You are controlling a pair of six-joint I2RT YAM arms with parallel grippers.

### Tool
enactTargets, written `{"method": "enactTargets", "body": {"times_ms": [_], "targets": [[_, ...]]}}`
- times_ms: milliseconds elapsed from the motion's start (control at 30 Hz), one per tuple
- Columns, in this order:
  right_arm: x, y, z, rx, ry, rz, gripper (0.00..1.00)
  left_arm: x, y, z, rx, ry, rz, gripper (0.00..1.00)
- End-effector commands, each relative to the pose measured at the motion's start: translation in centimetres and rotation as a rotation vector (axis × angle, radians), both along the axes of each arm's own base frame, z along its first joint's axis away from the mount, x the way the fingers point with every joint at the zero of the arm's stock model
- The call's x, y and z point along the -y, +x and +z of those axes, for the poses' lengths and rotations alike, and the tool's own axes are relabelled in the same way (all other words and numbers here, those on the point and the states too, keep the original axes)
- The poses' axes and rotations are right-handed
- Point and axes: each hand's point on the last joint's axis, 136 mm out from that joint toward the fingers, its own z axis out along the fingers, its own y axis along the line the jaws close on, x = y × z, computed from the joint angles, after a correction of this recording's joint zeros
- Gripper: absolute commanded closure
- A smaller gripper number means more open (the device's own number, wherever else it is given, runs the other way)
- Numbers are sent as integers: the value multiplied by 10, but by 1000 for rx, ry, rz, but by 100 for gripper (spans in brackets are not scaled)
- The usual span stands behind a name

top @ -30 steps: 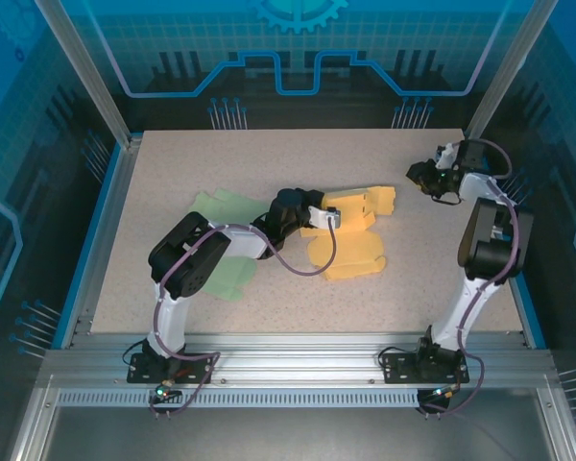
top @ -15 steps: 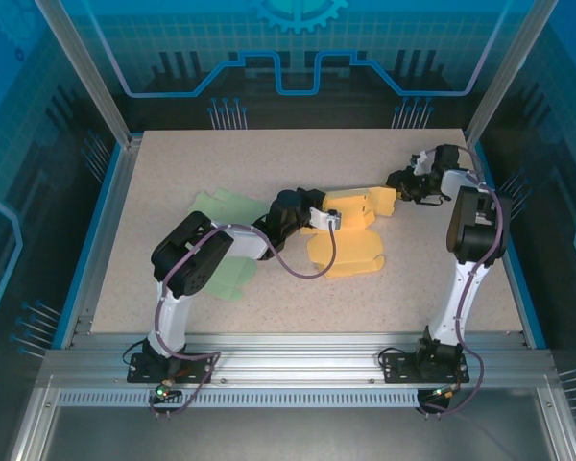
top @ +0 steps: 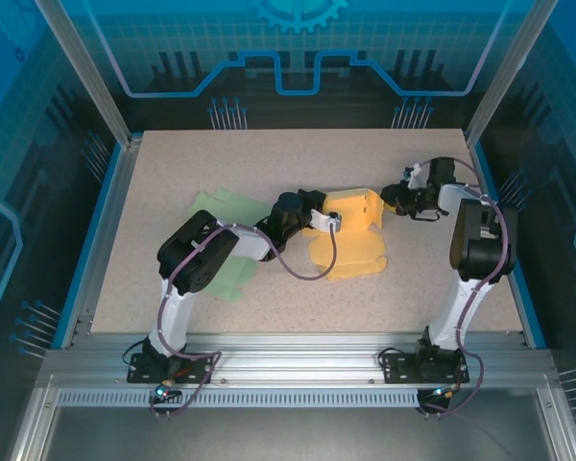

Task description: Fold the paper box

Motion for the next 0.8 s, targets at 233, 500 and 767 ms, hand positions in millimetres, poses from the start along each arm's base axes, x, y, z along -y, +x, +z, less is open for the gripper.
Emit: {"method": "enactTargets", "body": {"times_ms": [233, 500, 767], "targets": [[-15, -27, 6, 51, -66, 10, 70, 5, 3, 7, 30, -2, -2, 100], [-23, -41, 0, 61, -106, 34, 67, 0, 4, 7, 31, -8, 4, 100], [-25, -48, 0, 88, -177, 51, 64, 0, -1, 8, 65, -3, -19, 100]]}}
